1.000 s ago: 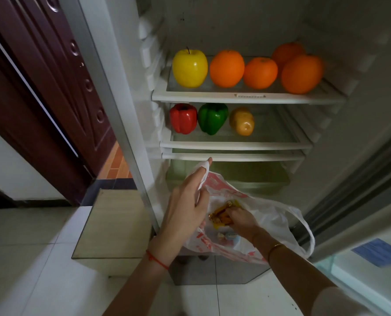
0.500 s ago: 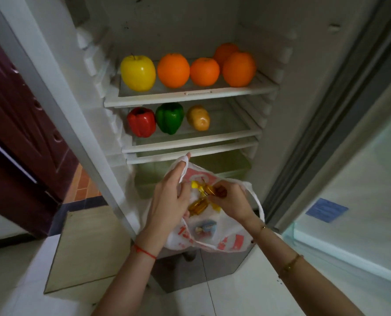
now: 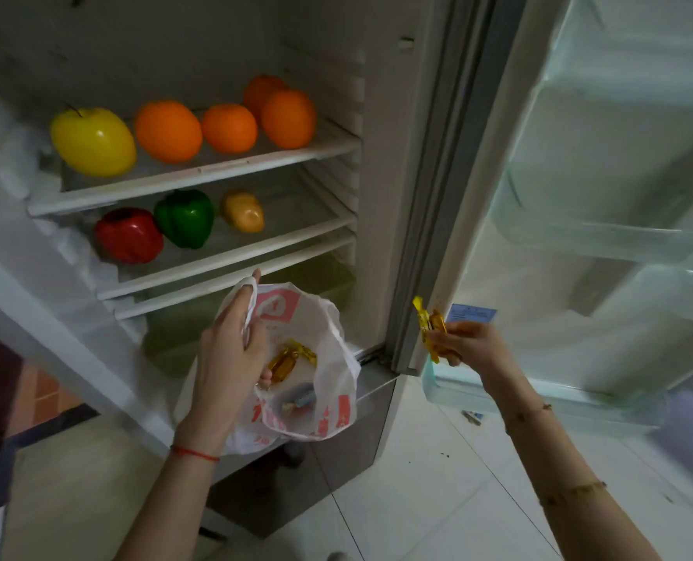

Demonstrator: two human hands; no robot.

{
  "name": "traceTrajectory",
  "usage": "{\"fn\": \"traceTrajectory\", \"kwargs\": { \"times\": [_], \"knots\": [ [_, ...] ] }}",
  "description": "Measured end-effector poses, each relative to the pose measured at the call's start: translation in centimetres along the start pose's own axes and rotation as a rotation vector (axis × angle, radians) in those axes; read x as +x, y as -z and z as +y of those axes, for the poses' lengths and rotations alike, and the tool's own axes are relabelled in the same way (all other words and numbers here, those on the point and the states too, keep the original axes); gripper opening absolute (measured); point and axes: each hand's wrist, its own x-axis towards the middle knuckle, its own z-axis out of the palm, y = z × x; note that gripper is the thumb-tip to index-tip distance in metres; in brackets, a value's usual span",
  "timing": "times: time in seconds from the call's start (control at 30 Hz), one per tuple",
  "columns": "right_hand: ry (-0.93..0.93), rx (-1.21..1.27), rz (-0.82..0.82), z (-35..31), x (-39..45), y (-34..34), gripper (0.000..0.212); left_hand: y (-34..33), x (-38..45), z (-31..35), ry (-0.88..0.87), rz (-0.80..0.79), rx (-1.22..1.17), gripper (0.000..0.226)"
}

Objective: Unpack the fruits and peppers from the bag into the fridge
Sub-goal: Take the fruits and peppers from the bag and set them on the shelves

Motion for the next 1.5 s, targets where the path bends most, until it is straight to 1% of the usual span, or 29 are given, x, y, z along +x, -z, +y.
{"fn": "traceTrajectory", "kwargs": {
  "times": [0.07, 0.17, 0.23, 0.33, 0.47, 0.57, 0.73, 0.83, 0.97, 1.13, 1.2, 1.23, 1.3, 1.37, 1.43, 1.5],
  "knots": [
    [-0.076, -0.088, 0.037, 2.4, -0.2, 1.5, 0.016, -0.2, 0.0, 0.2, 0.012, -0.012, 0.001, 0.057],
    [-0.157, -0.148, 0.117, 5.4, 0.4, 3.0, 0.017, -0.6, -0.1, 0.3, 0.024, -0.026, -0.021, 0.056],
    [-0.208, -0.188, 0.175, 6.8, 1.1, 3.6, 0.016, -0.8, 0.0, 0.3, 0.037, -0.033, -0.012, 0.058],
    [-0.281, -0.262, 0.218, 8.1, 2.6, 3.7, 0.017, -1.2, 0.0, 0.4, 0.055, -0.037, -0.012, 0.06],
    [-0.361, -0.466, 0.205, 8.8, 4.5, 2.5, 0.02, -1.1, -0.2, 0.6, 0.07, -0.041, -0.02, 0.06],
    [-0.389, -0.549, 0.191, 9.9, 6.1, 1.4, 0.025, -0.9, -0.3, 0.5, 0.075, -0.035, -0.018, 0.059],
    [-0.423, -0.688, 0.083, 10.5, 6.7, 0.0, 0.035, -0.6, -0.5, 0.7, 0.074, -0.022, -0.02, 0.058],
    [-0.406, -0.758, 0.042, 10.5, 7.1, -0.4, 0.039, -0.4, -0.6, 0.9, 0.072, -0.005, -0.029, 0.058],
    [-0.36, -0.812, 0.024, 10.5, 7.6, -0.1, 0.037, -0.3, -0.7, 0.6, 0.065, 0.007, -0.007, 0.058],
    [-0.22, -0.968, 0.047, 8.6, 7.5, 0.2, 0.041, -0.2, -0.6, 0.1, 0.075, 0.003, 0.0, 0.058],
    [-0.188, -0.977, 0.002, 6.4, 7.0, 0.1, 0.037, -0.2, -0.6, 0.1, 0.081, 0.003, -0.006, 0.059],
    [-0.186, -0.933, -0.046, 4.9, 6.7, -0.1, 0.035, -0.1, -0.7, 0.0, 0.081, 0.004, -0.008, 0.059],
    [-0.133, -0.787, -0.157, 1.2, 5.1, -0.8, 0.03, 0.0, -0.6, -0.1, 0.078, 0.007, -0.007, 0.06],
    [0.013, -0.6, -0.269, -3.1, 2.4, -1.9, 0.026, 0.2, -0.6, -0.3, 0.084, 0.018, -0.005, 0.061],
    [0.117, -0.378, -0.454, -6.7, -0.1, -3.4, 0.021, 0.4, -0.7, -0.5, 0.08, 0.033, 0.001, 0.062],
    [0.167, -0.211, -0.662, -8.8, -1.2, -5.5, 0.022, 0.6, -0.7, -0.6, 0.078, 0.042, 0.001, 0.063]
  ]
}}
